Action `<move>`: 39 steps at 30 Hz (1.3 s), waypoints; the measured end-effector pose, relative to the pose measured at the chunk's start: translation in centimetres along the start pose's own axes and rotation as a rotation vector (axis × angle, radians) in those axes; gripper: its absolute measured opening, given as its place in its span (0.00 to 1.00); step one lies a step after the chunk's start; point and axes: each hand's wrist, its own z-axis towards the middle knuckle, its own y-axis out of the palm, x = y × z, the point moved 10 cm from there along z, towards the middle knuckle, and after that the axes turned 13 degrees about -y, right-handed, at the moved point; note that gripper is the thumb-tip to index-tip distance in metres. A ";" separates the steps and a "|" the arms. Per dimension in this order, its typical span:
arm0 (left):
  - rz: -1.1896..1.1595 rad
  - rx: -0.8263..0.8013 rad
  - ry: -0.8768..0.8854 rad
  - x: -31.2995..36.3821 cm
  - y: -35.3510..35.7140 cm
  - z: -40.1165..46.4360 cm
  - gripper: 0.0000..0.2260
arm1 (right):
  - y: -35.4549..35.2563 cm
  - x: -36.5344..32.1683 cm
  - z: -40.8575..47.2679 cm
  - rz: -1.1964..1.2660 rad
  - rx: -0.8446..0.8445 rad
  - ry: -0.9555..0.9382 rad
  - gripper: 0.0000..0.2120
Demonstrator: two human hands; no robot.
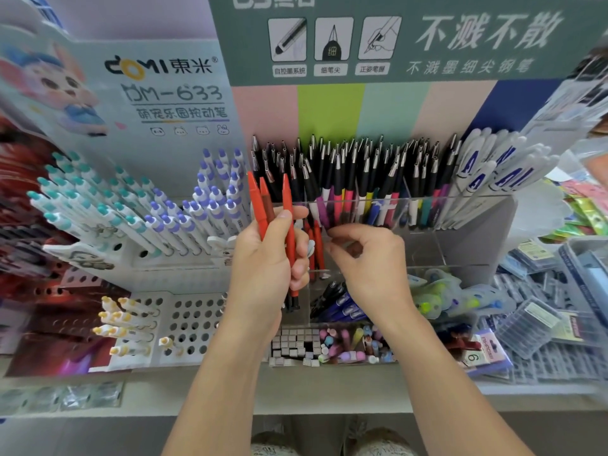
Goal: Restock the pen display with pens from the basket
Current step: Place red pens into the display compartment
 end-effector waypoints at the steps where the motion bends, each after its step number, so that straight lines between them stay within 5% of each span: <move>1: 0.002 -0.004 -0.002 0.0 0.0 0.0 0.10 | 0.2 -0.2 0.1 0.014 -0.012 -0.013 0.08; 8: 0.038 -0.025 0.017 0.1 0.1 -0.1 0.10 | -2.0 -1.4 0.7 0.024 0.070 -0.051 0.06; 14: 0.180 -0.205 -0.024 -0.2 2.1 -0.6 0.10 | -1.2 -2.8 1.1 0.631 0.003 0.137 0.07; 18: 0.219 -0.202 -0.026 -0.2 2.2 -0.7 0.10 | -1.4 -2.9 1.0 0.663 0.046 0.142 0.06; 23: 0.143 -0.024 0.042 1.0 0.3 -0.7 0.15 | -5.7 -2.8 0.8 0.852 0.399 0.052 0.07; 26: 0.074 0.076 0.069 1.8 -1.5 -0.6 0.15 | -9.0 -2.6 0.2 0.703 0.592 -0.080 0.08; 28: 0.015 0.076 0.044 1.6 -1.7 -0.4 0.14 | -8.8 -2.8 0.2 0.546 0.555 -0.127 0.06; 32: -0.080 -0.056 0.017 0.8 -0.1 -0.3 0.14 | -3.5 -2.6 0.1 0.190 0.197 -0.141 0.05; 39: -0.074 -0.102 0.067 0.7 0.2 -0.5 0.11 | 0.5 -1.0 -0.5 0.093 0.040 -0.105 0.03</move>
